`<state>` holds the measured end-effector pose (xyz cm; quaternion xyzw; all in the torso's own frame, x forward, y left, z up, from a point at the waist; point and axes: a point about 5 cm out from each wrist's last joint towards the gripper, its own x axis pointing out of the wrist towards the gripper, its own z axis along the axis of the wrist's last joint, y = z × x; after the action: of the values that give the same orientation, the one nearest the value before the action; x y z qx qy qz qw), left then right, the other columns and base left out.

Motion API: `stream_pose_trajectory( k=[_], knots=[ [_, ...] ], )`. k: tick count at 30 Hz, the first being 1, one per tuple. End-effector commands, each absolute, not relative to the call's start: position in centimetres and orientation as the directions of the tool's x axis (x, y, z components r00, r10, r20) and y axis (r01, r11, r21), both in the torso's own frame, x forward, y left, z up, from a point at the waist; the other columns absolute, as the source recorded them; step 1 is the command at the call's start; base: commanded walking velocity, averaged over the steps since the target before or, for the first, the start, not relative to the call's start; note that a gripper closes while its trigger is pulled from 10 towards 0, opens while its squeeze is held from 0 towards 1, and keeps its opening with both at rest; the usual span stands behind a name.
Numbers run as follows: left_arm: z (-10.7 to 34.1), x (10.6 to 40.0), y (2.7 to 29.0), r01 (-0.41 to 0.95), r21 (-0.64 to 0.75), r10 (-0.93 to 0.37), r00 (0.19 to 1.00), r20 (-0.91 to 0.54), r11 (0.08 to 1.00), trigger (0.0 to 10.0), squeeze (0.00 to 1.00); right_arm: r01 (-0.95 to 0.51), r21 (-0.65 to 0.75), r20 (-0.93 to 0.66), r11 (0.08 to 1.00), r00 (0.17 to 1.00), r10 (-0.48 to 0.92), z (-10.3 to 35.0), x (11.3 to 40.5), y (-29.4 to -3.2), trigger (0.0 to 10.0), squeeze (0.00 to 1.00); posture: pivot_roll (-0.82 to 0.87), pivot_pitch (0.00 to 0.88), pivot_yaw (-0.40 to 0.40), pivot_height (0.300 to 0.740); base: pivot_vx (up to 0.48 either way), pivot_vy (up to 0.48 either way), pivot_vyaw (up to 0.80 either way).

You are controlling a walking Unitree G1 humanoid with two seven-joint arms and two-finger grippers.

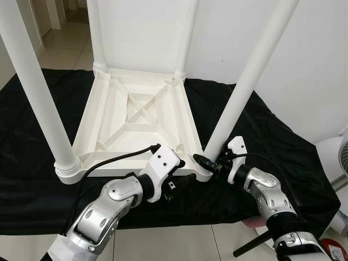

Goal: Building children table

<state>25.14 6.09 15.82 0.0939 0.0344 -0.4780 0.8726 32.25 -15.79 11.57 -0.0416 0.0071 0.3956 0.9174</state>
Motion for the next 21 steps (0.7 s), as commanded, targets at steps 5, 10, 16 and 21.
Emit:
stream_pose_trajectory(
  k=[5,10,16,21],
  knots=[
    [15.8,24.7,5.8,0.858,0.12,-0.845,0.513,-0.153,0.499,10.0,0.0,-0.66,-0.045,-0.025,0.75,0.752,0.659,11.5,31.5,-14.7,10.0,0.0,0.01,0.0,-0.125,0.74,0.0,0.0,0.0],
    [15.7,24.6,5.8,0.858,0.117,-0.845,0.512,-0.154,0.499,10.0,0.0,-0.563,-0.026,-0.011,0.826,0.826,0.563,11.6,31.5,-14.4,10.0,0.0,0.01,0.0,-0.128,0.74,0.0,0.0,0.0],
    [15.6,24.5,5.9,0.857,0.114,-0.843,0.515,-0.157,0.503,10.0,0.0,-0.431,0.022,0.006,0.902,0.902,0.431,11.7,31.0,-13.9,10.0,0.0,0.01,0.0,-0.132,0.74,0.0,0.0,0.0],
    [15.5,24.4,6.0,0.856,0.112,-0.842,0.516,-0.158,0.504,10.0,0.0,-0.167,0.084,-0.043,0.982,0.984,0.171,11.3,29.9,-13.1,10.0,0.0,0.01,0.0,-0.135,0.74,0.0,0.0,0.0]
  ],
)
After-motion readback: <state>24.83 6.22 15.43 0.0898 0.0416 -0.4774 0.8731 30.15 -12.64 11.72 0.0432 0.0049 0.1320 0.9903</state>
